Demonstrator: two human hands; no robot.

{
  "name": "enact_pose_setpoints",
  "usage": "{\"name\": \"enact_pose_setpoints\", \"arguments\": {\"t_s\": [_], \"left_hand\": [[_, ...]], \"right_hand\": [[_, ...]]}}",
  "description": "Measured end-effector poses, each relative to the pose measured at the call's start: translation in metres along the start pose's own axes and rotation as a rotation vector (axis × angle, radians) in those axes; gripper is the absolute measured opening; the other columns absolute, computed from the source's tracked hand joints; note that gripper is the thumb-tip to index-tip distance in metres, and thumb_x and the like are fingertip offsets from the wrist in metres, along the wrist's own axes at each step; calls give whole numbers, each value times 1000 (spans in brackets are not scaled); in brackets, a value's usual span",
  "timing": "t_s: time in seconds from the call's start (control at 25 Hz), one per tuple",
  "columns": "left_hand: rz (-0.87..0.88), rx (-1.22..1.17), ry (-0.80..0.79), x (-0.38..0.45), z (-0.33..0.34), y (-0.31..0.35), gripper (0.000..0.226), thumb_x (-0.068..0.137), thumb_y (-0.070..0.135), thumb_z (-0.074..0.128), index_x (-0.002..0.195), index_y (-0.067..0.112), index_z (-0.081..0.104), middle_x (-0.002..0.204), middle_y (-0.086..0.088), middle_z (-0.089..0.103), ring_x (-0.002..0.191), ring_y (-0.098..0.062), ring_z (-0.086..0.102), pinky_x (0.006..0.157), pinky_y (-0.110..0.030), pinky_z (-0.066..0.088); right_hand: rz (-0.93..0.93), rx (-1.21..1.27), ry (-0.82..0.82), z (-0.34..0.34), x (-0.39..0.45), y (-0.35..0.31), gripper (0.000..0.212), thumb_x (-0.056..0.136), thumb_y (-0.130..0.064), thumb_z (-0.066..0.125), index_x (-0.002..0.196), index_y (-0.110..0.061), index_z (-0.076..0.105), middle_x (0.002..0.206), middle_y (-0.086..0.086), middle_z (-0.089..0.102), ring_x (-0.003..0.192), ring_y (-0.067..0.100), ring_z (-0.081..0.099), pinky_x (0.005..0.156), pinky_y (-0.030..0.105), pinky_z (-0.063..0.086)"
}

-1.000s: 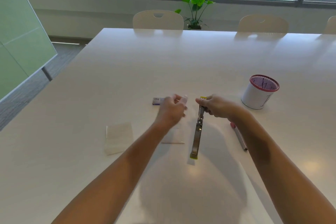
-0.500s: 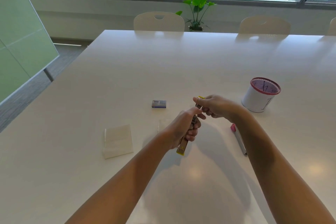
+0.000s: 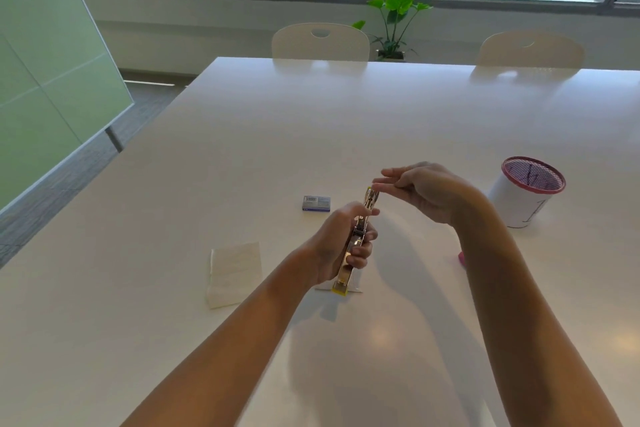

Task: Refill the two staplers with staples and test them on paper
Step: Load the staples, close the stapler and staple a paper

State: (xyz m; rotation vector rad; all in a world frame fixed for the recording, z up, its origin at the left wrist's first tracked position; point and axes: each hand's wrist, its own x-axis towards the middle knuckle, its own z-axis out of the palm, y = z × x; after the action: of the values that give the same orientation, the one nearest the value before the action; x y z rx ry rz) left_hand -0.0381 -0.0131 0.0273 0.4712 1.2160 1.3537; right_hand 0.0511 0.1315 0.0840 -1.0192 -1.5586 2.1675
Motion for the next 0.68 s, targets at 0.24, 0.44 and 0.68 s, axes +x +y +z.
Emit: {"name": "enact_pose_setpoints", "arguments": {"t_s": [0.24,0.44,0.68], "left_hand": [[8,-14,5,-1,-11,4,34,96,29,40,125,12,44,67,0,41,44,-9,29,36,-18,25],[3,-19,5,-2,-17,9,30,96,29,40,121,13,44,68,0,40,44,-9,29,35,-18,24],[5,-68,-18,-1,-20,9,28,96,29,36,120,15,43,68,-2,39,44,-10,27,36,-17,23]], "right_hand": [[-48,-5,-35,5,7,6,25,104,1,38,115,7,60,107,24,69,92,20,72,74,17,59],[-78,-44,-46,9,10,8,18,105,-5,40,118,3,51,104,18,72,87,19,73,70,21,61],[-237,-429,-25,14,12,14,20,90,-19,70,105,-7,72,102,6,75,92,11,69,85,22,55]]}}
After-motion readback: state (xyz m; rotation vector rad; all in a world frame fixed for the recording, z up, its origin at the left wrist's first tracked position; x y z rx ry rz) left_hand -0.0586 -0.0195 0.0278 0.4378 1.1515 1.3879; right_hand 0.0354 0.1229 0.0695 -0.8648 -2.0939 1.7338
